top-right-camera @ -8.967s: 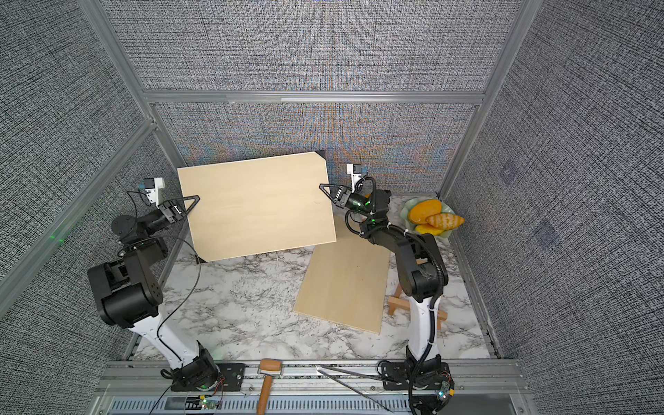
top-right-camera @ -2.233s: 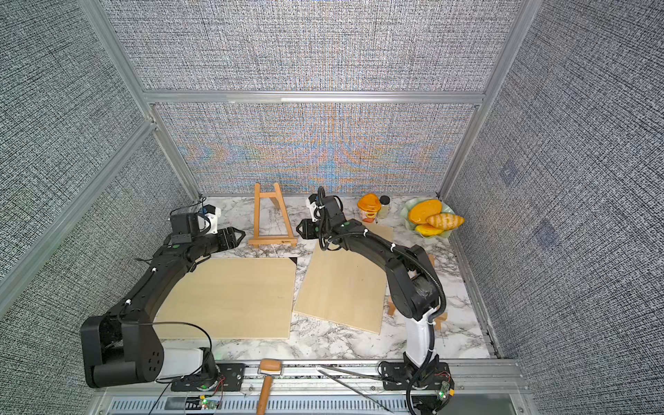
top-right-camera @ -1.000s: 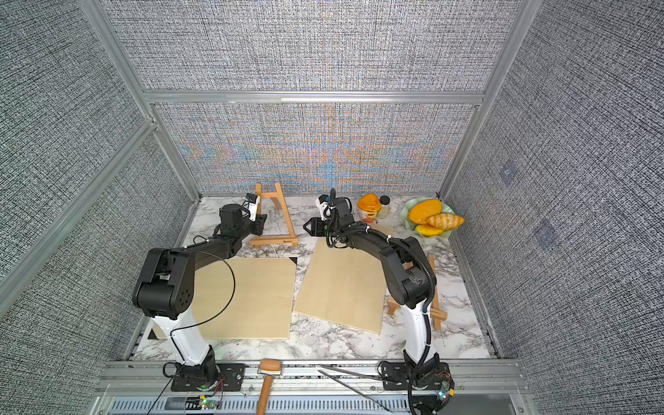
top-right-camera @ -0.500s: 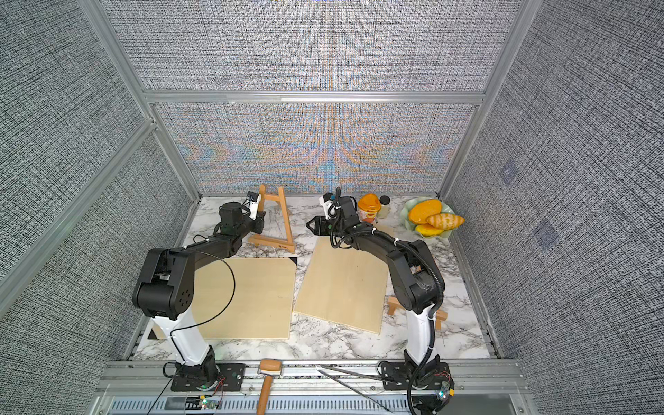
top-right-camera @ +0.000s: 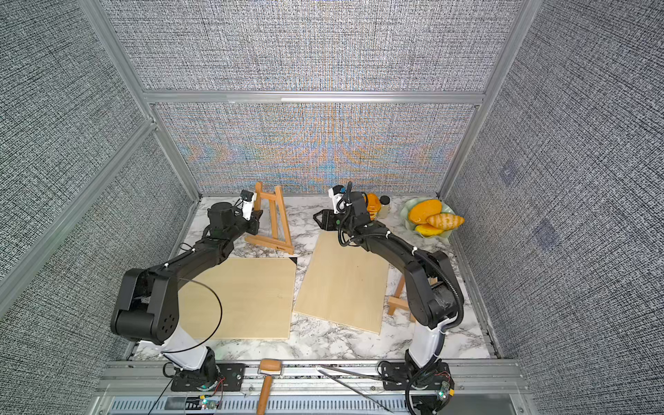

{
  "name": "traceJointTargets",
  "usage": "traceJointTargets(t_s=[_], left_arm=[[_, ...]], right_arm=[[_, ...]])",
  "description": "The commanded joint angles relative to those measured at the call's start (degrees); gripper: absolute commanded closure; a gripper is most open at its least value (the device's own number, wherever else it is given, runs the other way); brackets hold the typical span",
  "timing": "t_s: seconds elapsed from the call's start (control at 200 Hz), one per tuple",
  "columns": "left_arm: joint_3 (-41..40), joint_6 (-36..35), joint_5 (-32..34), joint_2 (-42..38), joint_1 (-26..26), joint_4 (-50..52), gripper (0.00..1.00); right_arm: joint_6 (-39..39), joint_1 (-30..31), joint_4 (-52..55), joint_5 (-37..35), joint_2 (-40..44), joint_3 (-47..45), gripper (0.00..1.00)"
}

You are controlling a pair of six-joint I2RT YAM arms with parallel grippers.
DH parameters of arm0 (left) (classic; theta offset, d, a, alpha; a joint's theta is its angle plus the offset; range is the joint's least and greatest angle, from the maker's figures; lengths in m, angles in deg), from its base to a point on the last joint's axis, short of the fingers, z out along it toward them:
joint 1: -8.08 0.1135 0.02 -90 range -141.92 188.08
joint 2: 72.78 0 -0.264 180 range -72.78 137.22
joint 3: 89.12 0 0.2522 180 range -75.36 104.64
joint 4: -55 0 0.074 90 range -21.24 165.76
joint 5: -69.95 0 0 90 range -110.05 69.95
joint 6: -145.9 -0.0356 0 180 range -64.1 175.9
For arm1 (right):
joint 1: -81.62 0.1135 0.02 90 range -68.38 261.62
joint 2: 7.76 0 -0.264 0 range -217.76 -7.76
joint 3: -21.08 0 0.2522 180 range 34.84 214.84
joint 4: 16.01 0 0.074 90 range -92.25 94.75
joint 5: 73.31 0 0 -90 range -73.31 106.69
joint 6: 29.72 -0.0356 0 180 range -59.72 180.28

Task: Disassemble the easel
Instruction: Pick up the easel at the center of the board, then fold up the easel.

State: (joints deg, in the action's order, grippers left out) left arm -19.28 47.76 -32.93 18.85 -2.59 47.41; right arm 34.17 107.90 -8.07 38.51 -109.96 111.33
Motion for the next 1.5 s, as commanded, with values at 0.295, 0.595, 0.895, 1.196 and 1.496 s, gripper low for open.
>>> traceJointTargets(t_s=[0.295,0.595,0.895,1.196,1.496], left_arm=[[-8.14,4.54,-5.39,-21.15,-0.03,0.05,1.00],[-15.94,10.86,-9.73,-36.13,0.04,-3.26,1.00],[-13.02,13.89,-14.26,-36.90,0.02,-0.38,1.00],[-6.44,15.60,-13.06,-25.00,0.11,5.15,1.00],[0.50,17.48,-12.79,-8.96,0.73,6.25,1.00]], right_arm=[[0.62,0.08,6.29,-2.45,12.74,-3.12,0.54],[1.06,3.19,7.54,-1.58,17.56,-5.03,0.54],[-2.49,8.58,1.69,10.14,7.07,3.62,0.54],[-8.11,10.02,-8.59,19.99,-3.42,8.92,0.54],[-9.60,8.74,-11.31,25.82,-15.96,16.09,0.54]])
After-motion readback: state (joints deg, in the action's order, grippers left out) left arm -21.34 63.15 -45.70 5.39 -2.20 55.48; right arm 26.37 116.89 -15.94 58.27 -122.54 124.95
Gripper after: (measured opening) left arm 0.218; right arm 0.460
